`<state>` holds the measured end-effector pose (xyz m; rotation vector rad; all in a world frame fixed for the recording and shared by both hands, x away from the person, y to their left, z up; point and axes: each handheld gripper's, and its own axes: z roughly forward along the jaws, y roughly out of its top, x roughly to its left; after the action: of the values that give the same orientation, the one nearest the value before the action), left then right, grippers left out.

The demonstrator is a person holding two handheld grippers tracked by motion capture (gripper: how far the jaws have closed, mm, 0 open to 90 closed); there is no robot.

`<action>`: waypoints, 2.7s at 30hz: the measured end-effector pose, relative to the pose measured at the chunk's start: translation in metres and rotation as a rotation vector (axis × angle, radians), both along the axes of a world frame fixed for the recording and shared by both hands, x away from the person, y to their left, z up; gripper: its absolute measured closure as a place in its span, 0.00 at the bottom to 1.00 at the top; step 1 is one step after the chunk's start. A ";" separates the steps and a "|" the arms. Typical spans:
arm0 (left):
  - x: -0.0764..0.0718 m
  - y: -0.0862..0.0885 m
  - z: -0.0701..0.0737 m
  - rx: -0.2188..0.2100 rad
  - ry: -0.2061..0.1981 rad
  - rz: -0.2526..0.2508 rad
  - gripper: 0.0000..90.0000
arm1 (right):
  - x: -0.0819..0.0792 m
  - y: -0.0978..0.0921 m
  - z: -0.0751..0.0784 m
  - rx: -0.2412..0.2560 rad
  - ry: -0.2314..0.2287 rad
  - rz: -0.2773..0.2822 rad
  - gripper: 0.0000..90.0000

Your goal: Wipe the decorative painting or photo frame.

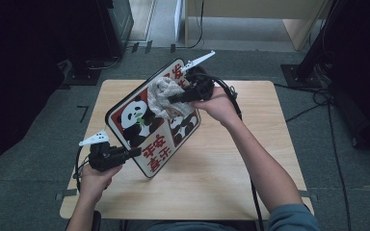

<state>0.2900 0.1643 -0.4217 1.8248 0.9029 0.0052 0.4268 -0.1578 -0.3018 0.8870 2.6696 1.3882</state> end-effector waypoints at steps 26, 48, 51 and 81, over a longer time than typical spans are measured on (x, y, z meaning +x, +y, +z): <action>-0.001 0.000 0.000 0.001 -0.004 0.000 0.82 | -0.006 -0.013 -0.048 0.017 0.065 -0.010 0.73; -0.001 0.000 0.000 -0.001 -0.004 -0.001 0.82 | -0.008 -0.022 -0.085 0.035 0.102 0.000 0.72; -0.001 0.000 0.000 0.000 -0.005 0.000 0.81 | -0.010 -0.023 -0.089 0.037 0.099 -0.002 0.71; -0.001 0.000 0.000 -0.006 -0.003 -0.004 0.81 | -0.019 -0.032 -0.151 -0.018 0.202 -0.020 0.70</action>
<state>0.2889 0.1638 -0.4220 1.8202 0.8966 0.0029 0.4074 -0.1895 -0.4525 1.1053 2.8019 1.3346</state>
